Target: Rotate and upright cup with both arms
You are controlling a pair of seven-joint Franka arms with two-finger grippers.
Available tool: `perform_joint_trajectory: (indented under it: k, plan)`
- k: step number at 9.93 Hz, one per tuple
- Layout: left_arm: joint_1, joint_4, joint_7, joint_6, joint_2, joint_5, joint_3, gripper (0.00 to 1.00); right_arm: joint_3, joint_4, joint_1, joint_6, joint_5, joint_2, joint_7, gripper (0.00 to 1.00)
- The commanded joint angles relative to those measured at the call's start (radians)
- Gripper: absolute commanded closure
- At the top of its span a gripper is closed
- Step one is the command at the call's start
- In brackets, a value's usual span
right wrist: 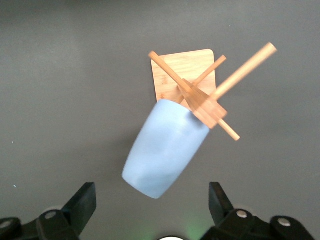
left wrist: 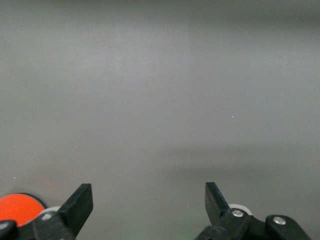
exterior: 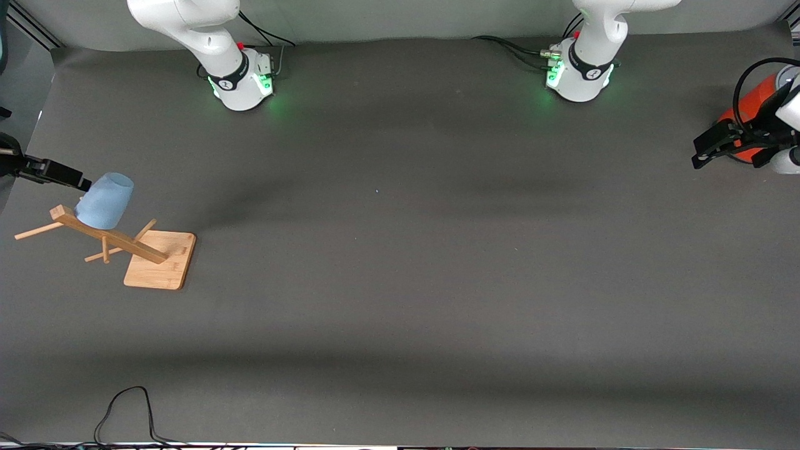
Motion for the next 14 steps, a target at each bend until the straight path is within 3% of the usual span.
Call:
perform_joint_trajectory:
  k: [1, 6, 8, 14]
  plan:
    - [-0.004, 0.01, -0.004, -0.013, -0.002, -0.002, 0.005, 0.0, -0.016, -0.061, 0.011, 0.041, -0.016, -0.04, 0.008, 0.0]
    - [0.0, 0.008, -0.004, -0.011, 0.002, -0.004, 0.005, 0.0, -0.016, -0.064, 0.011, 0.084, -0.01, -0.027, 0.49, 0.0]
    - [0.0, 0.008, -0.004, -0.011, 0.002, -0.004, 0.005, 0.0, -0.016, -0.07, 0.01, 0.093, -0.002, -0.006, 0.496, 0.0]
    - [0.0, 0.008, -0.006, -0.011, 0.002, -0.004, 0.006, 0.0, -0.033, -0.283, 0.008, 0.308, 0.029, -0.014, 0.546, 0.0]
